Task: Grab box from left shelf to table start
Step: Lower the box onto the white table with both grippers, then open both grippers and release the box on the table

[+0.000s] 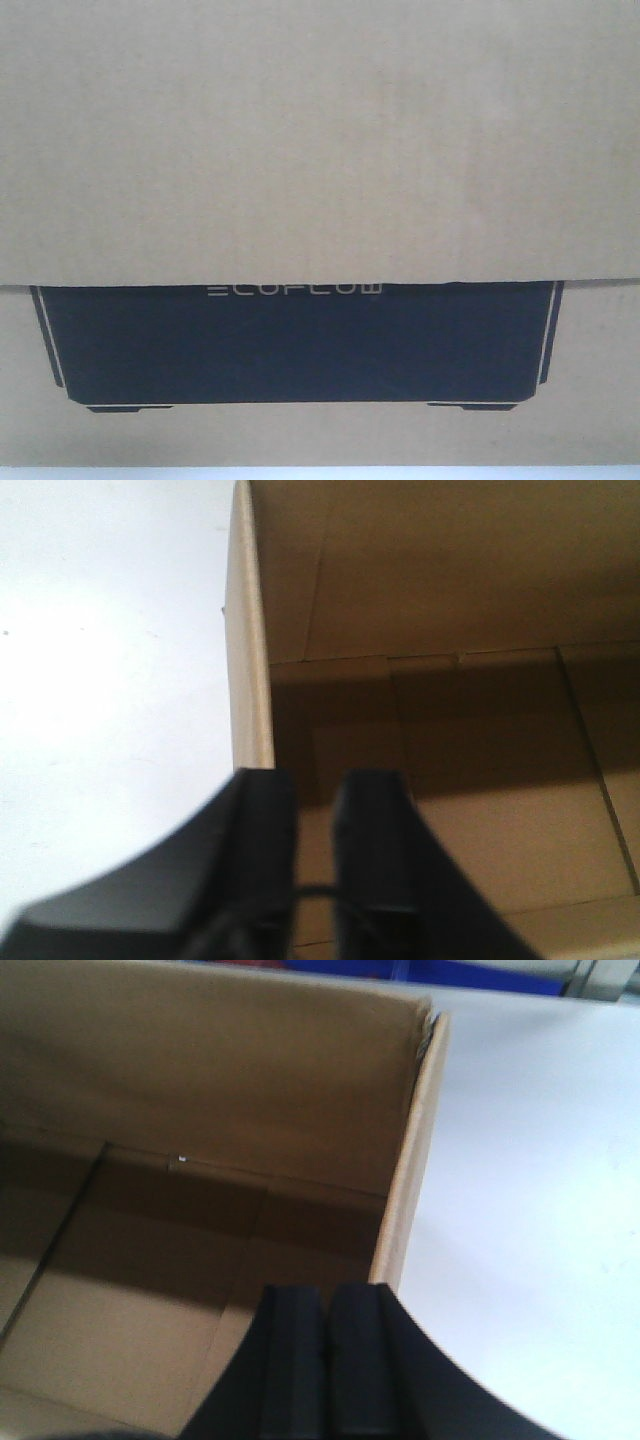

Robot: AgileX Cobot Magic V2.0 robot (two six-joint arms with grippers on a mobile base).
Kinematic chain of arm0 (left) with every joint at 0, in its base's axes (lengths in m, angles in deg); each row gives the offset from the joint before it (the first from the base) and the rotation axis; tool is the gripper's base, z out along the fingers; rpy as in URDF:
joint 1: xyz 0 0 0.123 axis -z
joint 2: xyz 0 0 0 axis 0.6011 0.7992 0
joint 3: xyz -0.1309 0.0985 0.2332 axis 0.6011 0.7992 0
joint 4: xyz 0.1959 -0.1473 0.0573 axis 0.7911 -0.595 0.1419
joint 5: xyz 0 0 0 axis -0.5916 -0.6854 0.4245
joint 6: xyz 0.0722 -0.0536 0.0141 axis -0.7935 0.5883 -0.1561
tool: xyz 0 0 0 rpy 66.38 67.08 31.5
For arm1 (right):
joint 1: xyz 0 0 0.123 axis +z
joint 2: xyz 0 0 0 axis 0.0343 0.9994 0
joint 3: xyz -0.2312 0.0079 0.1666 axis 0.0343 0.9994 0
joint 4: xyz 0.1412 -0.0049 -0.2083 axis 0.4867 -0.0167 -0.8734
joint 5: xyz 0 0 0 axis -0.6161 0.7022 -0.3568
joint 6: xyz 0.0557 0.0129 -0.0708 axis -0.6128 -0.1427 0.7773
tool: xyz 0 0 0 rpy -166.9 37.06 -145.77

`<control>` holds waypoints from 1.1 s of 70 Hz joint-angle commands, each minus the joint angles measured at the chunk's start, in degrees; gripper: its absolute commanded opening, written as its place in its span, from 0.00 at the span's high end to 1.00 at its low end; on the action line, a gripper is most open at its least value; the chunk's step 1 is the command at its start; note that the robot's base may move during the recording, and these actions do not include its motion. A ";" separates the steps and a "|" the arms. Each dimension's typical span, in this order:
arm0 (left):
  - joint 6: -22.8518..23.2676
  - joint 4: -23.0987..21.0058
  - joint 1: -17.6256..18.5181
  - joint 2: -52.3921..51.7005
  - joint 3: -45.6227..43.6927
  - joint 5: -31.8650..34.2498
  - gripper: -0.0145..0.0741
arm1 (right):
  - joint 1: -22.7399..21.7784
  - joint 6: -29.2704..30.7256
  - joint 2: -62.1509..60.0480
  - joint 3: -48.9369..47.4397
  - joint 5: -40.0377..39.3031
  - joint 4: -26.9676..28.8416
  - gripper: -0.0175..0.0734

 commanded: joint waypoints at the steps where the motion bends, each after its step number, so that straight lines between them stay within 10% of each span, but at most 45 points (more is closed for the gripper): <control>1: 0.00 0.48 0.23 -4.40 1.06 3.63 0.95 | 0.04 -1.77 -4.26 -0.03 -3.20 -2.29 0.74; 47: 0.00 4.53 0.23 -45.52 42.43 28.20 0.94 | 0.04 -2.41 -46.06 35.65 -17.00 -9.27 0.74; 77: 0.00 4.46 0.23 -58.89 48.95 35.75 0.94 | 0.04 -2.41 -54.72 39.68 -24.11 -9.14 0.74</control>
